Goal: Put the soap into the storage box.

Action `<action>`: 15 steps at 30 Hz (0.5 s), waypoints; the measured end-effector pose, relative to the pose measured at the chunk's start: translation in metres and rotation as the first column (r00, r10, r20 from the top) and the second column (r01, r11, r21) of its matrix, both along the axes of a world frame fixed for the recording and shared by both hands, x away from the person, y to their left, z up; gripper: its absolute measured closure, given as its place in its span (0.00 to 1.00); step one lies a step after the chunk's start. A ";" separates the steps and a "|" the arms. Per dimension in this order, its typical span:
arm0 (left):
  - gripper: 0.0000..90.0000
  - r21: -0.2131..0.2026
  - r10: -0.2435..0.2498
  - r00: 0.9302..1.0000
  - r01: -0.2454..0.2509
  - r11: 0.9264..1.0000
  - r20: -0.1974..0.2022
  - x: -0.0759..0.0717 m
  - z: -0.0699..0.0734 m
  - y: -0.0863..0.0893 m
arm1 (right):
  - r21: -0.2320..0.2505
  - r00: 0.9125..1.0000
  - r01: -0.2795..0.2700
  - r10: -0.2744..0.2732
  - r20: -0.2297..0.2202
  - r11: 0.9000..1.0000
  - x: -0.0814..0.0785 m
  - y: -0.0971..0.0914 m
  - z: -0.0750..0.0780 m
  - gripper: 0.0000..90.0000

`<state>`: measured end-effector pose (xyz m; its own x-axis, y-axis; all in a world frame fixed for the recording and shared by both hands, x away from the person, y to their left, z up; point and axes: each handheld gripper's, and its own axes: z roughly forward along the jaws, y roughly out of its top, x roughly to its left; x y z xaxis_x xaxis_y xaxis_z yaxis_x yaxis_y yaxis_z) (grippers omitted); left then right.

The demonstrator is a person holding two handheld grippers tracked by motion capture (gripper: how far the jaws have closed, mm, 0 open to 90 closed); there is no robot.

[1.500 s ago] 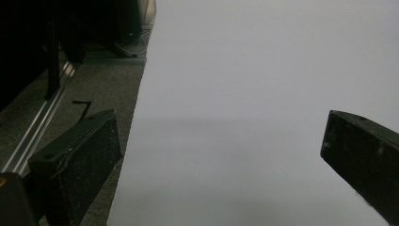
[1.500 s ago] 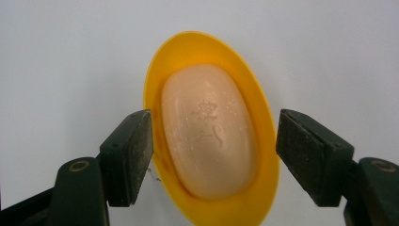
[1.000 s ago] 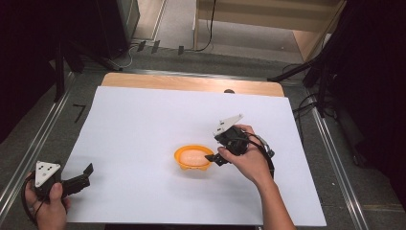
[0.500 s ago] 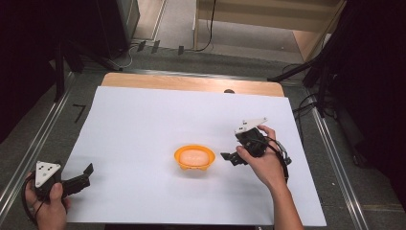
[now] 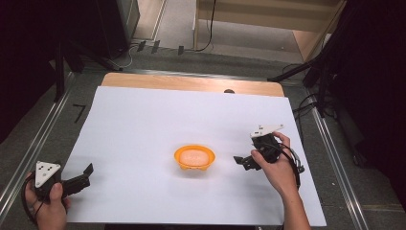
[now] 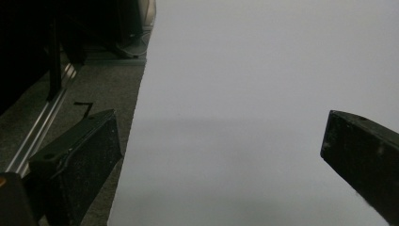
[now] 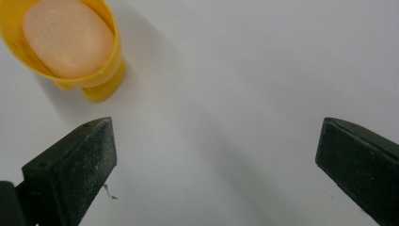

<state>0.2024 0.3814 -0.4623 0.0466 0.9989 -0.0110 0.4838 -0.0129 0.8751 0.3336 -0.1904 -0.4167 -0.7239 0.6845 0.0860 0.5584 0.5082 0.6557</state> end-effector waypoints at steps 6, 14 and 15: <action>0.00 0.000 0.002 1.000 -0.002 1.000 -0.001 0.000 0.000 0.000 | -0.005 0.999 0.044 -0.044 0.012 0.999 -0.006 -0.018 -0.008 0.00; 0.00 -0.002 0.003 1.000 -0.003 1.000 0.003 0.000 0.000 0.000 | 0.028 0.991 0.127 -0.128 0.031 0.991 -0.017 -0.044 -0.016 0.00; 0.00 0.000 0.003 1.000 -0.003 1.000 0.001 0.000 0.000 0.000 | 0.028 0.990 0.133 -0.134 0.034 0.991 -0.018 -0.047 -0.018 0.00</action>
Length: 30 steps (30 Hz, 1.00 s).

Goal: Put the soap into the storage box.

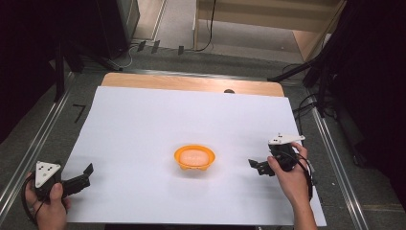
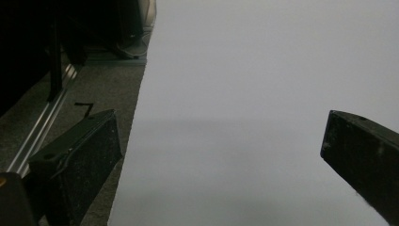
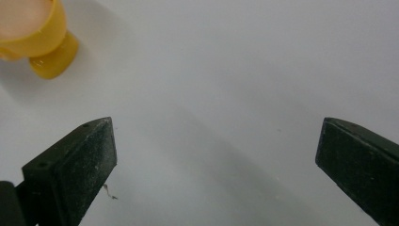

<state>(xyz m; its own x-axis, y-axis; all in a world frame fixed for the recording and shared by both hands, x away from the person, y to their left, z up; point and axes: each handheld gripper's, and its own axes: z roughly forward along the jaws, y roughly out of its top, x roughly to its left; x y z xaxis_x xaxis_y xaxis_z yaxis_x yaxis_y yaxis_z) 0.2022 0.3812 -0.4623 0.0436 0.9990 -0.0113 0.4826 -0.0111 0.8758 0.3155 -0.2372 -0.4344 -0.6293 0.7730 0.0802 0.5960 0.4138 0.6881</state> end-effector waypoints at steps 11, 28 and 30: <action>0.00 0.000 -0.001 1.000 0.001 1.000 0.001 0.000 0.000 0.000 | 0.000 0.998 0.068 -0.068 -0.015 0.998 -0.017 -0.030 -0.017 0.00; 0.00 0.001 -0.001 1.000 0.001 1.000 0.001 0.000 0.000 0.000 | 0.018 0.984 0.177 -0.177 0.006 0.984 -0.046 -0.069 -0.038 0.00; 0.00 0.001 -0.001 1.000 0.001 1.000 0.000 0.000 0.000 0.000 | 0.023 0.982 0.187 -0.187 0.009 0.982 -0.049 -0.074 -0.041 0.00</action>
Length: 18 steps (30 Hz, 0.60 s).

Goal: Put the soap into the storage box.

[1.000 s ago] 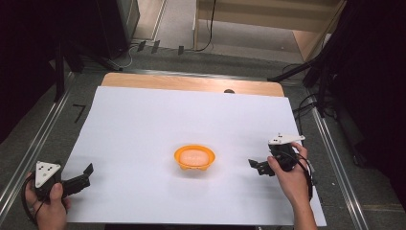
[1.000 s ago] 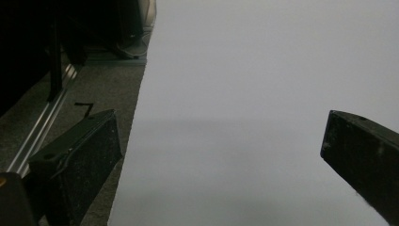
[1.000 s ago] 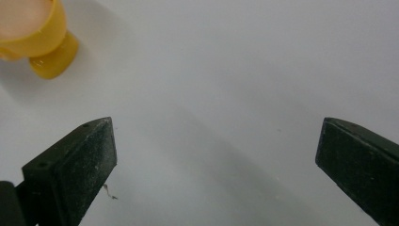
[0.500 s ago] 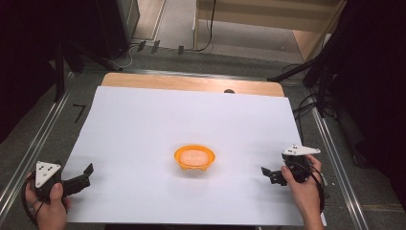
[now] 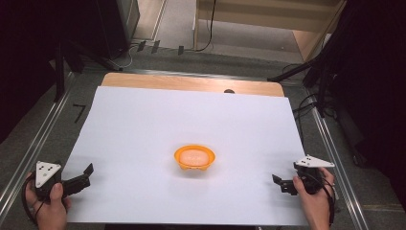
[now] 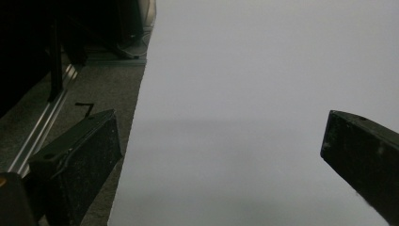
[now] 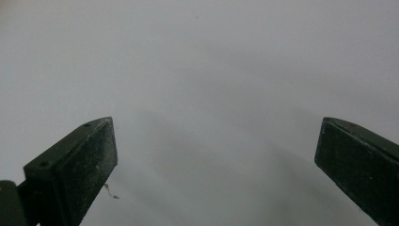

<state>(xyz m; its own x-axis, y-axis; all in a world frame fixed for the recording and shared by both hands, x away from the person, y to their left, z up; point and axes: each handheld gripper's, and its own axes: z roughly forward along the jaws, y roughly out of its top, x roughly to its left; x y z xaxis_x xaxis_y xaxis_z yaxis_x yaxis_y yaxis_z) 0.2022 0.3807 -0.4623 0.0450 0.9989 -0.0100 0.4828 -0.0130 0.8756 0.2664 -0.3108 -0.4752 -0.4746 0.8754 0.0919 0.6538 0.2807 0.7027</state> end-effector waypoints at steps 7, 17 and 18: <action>0.00 0.001 0.000 1.000 0.000 1.000 0.000 0.000 0.000 0.000 | 0.021 0.999 0.037 -0.037 0.002 0.999 -0.014 -0.015 -0.006 0.04; 0.00 0.001 0.000 1.000 0.000 1.000 0.003 0.000 0.000 0.000 | 0.047 0.996 0.086 -0.087 0.024 0.995 -0.031 -0.034 -0.012 0.05; 0.00 0.001 0.000 1.000 0.000 1.000 0.003 0.000 0.000 0.000 | 0.047 0.996 0.087 -0.088 0.025 0.995 -0.033 -0.036 -0.013 0.05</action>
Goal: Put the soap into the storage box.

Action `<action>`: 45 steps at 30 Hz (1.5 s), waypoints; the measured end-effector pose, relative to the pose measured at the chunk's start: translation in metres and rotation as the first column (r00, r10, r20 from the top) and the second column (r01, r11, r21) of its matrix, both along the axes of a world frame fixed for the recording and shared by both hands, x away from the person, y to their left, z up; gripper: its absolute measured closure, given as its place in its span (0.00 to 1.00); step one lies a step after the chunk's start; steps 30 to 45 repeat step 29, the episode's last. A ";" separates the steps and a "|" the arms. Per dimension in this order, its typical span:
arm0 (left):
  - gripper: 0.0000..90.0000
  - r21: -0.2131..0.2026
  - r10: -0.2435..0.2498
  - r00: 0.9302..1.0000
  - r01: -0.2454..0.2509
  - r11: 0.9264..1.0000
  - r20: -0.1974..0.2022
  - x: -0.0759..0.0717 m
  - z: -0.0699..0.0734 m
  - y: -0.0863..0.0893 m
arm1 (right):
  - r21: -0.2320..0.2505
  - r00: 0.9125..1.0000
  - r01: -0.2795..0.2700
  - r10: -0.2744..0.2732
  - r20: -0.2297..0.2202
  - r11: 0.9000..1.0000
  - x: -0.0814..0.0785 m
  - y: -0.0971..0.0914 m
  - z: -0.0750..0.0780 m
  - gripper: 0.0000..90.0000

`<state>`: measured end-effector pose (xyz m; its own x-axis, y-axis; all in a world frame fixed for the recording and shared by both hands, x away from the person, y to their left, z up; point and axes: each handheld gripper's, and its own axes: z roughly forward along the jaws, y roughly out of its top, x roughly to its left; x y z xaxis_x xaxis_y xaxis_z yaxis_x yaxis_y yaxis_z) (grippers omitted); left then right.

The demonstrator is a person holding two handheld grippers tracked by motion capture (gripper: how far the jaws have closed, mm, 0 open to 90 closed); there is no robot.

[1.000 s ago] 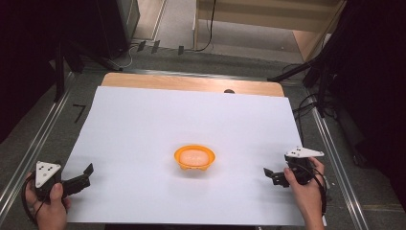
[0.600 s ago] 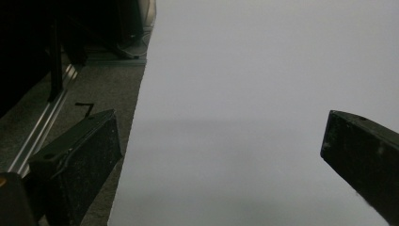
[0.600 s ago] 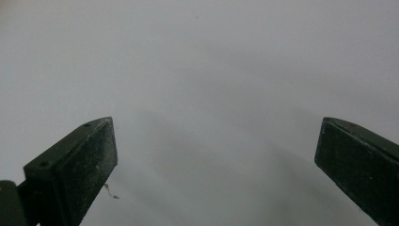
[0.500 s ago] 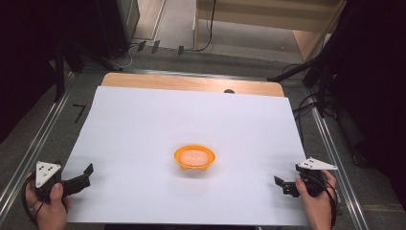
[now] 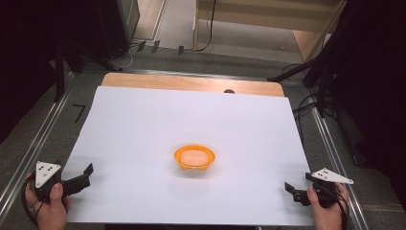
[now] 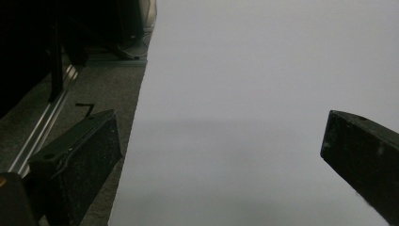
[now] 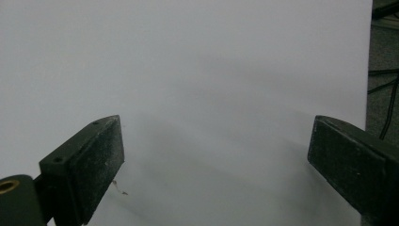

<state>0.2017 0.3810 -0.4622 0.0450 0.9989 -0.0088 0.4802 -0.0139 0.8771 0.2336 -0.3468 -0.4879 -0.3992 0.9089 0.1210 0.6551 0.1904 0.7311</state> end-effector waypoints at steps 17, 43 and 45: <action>0.00 -0.016 -0.006 1.000 0.005 1.000 -0.012 0.001 0.000 0.002 | 0.140 0.993 0.034 -0.049 0.105 0.990 -0.024 -0.020 -0.008 0.05; 0.00 -0.014 -0.004 1.000 0.004 1.000 -0.017 0.002 0.000 0.002 | 0.185 0.985 0.058 -0.086 0.147 0.981 -0.030 -0.024 -0.011 0.07; 0.00 -0.014 -0.004 1.000 0.004 1.000 -0.017 0.002 0.000 0.002 | 0.185 0.985 0.058 -0.086 0.147 0.981 -0.030 -0.024 -0.011 0.07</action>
